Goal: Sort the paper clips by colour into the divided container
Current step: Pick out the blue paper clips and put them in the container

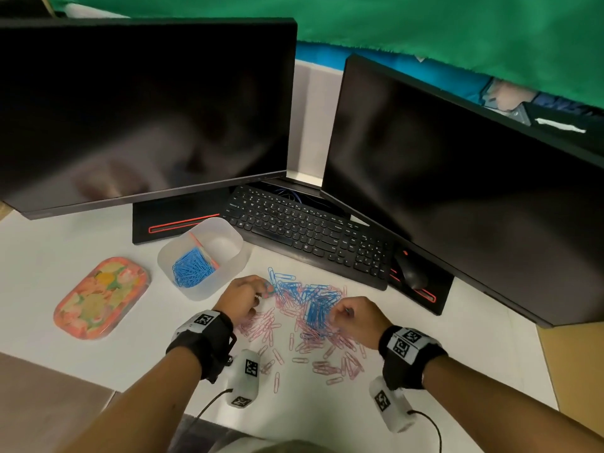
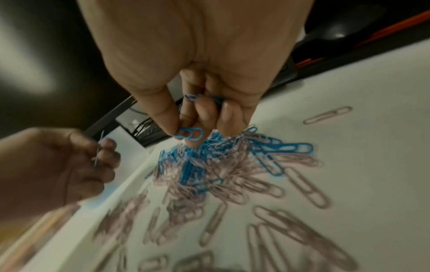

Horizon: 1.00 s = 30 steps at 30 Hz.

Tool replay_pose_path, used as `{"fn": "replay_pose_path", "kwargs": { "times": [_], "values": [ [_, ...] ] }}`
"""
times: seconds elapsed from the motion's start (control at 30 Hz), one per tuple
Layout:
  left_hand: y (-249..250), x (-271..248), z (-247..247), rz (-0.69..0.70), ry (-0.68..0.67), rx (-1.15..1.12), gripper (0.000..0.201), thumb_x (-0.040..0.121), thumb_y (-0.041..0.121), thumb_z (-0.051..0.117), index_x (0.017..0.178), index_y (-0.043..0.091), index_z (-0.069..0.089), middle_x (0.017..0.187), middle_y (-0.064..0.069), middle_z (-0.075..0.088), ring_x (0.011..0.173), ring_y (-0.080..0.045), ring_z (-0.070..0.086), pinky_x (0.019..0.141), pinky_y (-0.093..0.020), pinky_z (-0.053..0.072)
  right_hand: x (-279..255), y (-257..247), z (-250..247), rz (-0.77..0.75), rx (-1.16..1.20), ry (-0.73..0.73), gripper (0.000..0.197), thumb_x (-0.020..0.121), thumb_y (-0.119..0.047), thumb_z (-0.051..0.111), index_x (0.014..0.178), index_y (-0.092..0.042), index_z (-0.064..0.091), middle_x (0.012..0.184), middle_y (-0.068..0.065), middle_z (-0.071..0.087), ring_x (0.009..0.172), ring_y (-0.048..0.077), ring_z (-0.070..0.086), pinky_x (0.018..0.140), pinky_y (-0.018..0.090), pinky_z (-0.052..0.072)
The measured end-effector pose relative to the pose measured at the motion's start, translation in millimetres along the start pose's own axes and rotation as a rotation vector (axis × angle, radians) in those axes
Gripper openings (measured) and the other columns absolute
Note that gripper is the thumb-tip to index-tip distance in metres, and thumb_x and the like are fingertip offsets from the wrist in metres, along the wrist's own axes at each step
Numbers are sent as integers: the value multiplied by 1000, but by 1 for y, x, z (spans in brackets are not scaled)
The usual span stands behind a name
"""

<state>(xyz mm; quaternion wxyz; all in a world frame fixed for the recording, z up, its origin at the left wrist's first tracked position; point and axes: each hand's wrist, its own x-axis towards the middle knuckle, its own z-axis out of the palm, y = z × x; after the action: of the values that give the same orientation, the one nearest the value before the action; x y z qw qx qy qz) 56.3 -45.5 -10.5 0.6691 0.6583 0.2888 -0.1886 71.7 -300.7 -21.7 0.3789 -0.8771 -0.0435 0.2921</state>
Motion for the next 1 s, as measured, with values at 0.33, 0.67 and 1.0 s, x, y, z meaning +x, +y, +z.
{"fn": "replay_pose_path", "kwargs": {
  "times": [0.33,0.67,1.0],
  "values": [
    [11,-25,-14,-40,-65,-391,21,86,12,33,73,11,49,61,-4,45,47,-15,38,43,-21,23,18,-68,3,80,484,-246,13,92,-8,57,80,-8,61,60,0,61,48,11,36,46,25,26],
    [37,-35,-60,-9,114,-533,33,100,35,37,90,12,58,78,-7,61,63,-19,64,57,-27,52,55,-174,52,115,549,-323,12,93,-2,52,87,-9,59,63,10,57,43,17,57,41,19,40],
    [57,-25,-113,-34,380,-575,31,95,34,52,111,7,49,76,-9,47,63,-19,47,62,-29,46,92,-255,84,118,421,-329,13,94,0,45,96,-2,59,78,13,55,69,25,57,68,34,54]
  ]
}}
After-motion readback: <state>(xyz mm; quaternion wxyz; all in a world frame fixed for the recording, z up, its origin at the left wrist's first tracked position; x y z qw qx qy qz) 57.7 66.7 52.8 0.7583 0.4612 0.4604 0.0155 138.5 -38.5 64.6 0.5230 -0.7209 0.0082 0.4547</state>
